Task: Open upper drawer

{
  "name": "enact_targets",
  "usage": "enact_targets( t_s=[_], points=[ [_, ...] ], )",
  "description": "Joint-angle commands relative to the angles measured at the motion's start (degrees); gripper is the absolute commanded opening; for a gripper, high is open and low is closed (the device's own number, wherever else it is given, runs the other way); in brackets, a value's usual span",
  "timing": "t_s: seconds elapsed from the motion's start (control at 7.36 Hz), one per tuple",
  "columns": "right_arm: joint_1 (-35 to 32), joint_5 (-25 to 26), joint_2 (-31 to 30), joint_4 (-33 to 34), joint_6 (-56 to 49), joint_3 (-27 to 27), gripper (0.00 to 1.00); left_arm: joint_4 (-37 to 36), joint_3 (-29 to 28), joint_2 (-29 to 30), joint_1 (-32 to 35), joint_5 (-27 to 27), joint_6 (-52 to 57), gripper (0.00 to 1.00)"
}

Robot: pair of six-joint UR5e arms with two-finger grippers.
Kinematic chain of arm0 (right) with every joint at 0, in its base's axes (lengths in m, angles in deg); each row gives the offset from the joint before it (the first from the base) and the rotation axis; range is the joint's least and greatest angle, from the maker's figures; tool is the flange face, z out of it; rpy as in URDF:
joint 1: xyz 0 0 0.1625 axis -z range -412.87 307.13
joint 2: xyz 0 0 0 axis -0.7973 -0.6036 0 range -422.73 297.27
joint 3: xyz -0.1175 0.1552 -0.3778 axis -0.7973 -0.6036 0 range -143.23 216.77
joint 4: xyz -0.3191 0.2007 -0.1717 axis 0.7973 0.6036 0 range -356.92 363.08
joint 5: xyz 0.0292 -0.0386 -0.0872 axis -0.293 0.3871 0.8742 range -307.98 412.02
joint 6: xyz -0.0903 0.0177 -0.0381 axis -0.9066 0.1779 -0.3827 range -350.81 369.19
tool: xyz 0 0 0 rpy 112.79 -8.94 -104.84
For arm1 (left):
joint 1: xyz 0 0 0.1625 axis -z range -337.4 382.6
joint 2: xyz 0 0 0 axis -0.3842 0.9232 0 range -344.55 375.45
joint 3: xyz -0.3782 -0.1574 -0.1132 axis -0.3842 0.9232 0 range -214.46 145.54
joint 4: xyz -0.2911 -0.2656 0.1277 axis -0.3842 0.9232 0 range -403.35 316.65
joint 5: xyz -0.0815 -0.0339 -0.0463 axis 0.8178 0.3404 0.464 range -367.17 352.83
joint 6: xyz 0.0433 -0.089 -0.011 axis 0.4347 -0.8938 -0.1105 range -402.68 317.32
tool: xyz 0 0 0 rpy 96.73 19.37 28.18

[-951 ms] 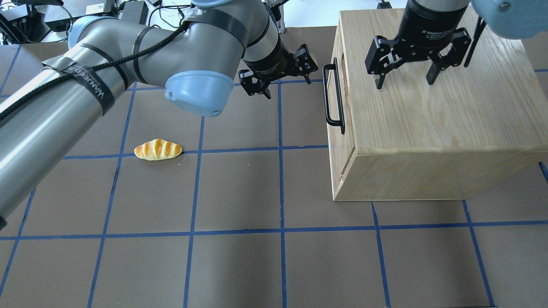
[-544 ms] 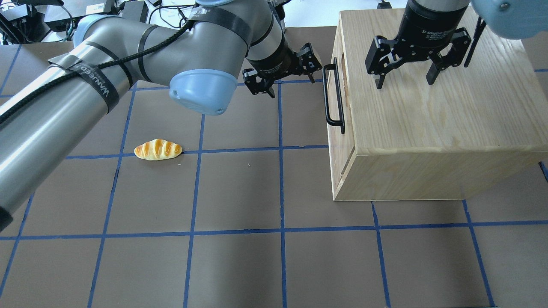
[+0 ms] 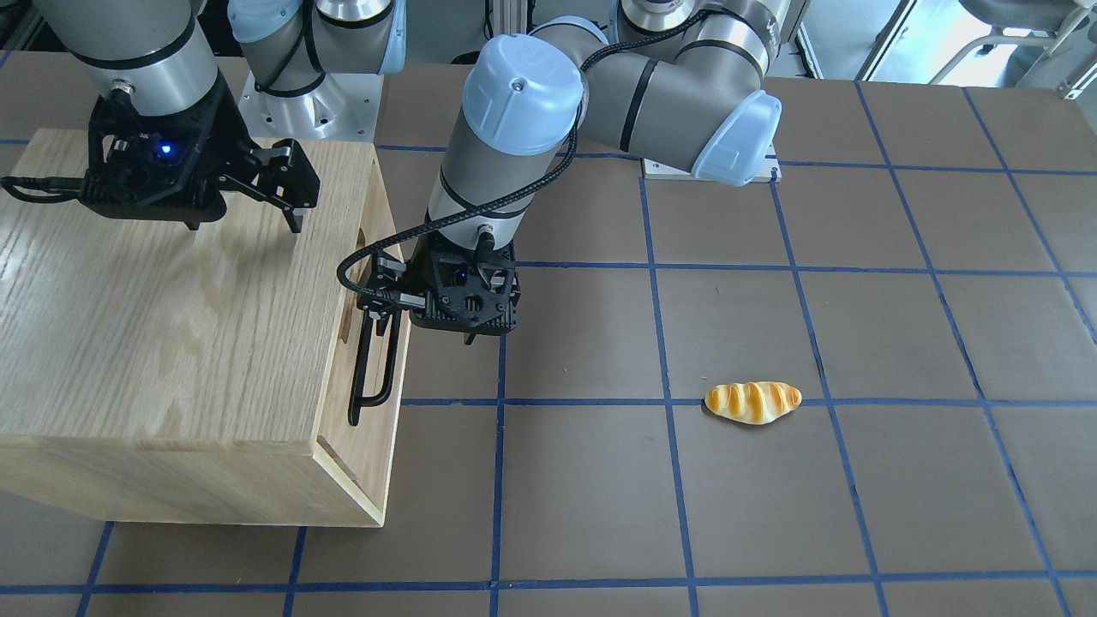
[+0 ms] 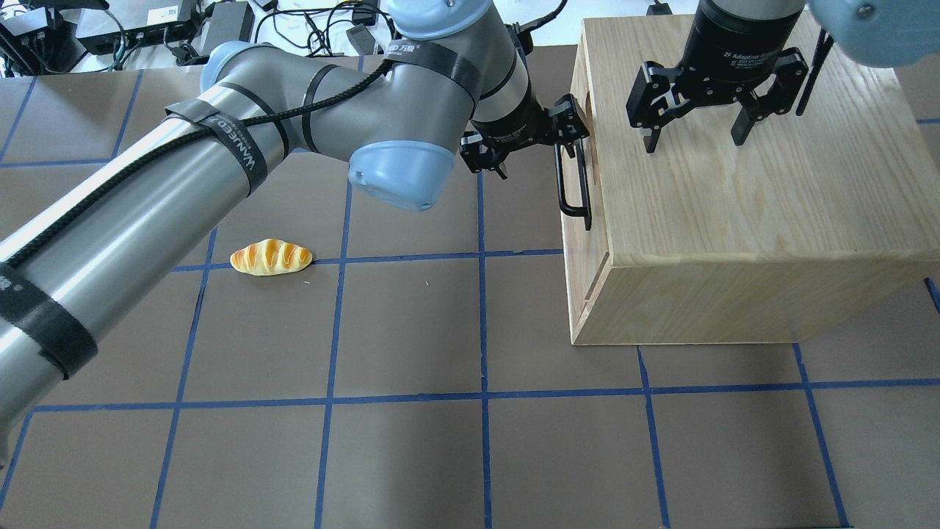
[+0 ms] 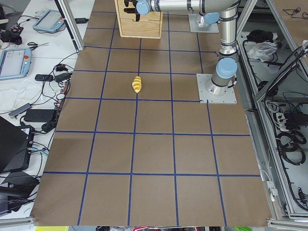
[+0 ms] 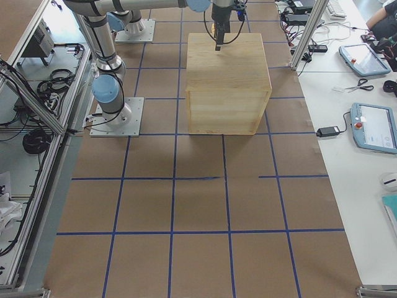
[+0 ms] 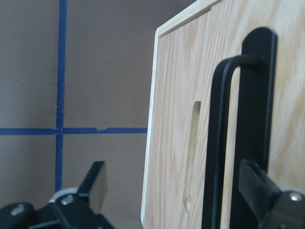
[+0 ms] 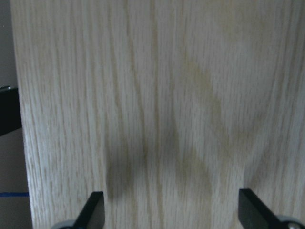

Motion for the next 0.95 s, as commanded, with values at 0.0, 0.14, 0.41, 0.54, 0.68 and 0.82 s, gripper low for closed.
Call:
enact_targets(
  t_s=[0.0,0.14,0.41,0.54,0.68,0.82],
  points=[
    [0.0,0.0,0.0,0.0,0.1,0.0,1.00,-0.2,0.1,0.4,0.1,-0.1,0.1,1.00],
    [0.0,0.0,0.0,0.0,0.0,0.1,1.00,-0.2,0.2,0.4,0.1,-0.1,0.4,1.00],
    [0.0,0.0,0.0,0.0,0.0,0.0,1.00,0.5,0.3,0.7,0.1,-0.2,0.4,1.00],
    [0.0,0.0,0.0,0.0,0.1,0.1,1.00,0.6,0.3,0.8,0.1,-0.6,1.2,1.00],
    [0.0,0.0,0.0,0.0,0.0,0.0,1.00,2.1,0.1,0.7,0.0,-0.9,2.3,1.00],
    [0.0,0.0,0.0,0.0,0.0,0.0,1.00,3.2,0.1,0.5,0.0,-0.9,2.3,1.00]
  ],
)
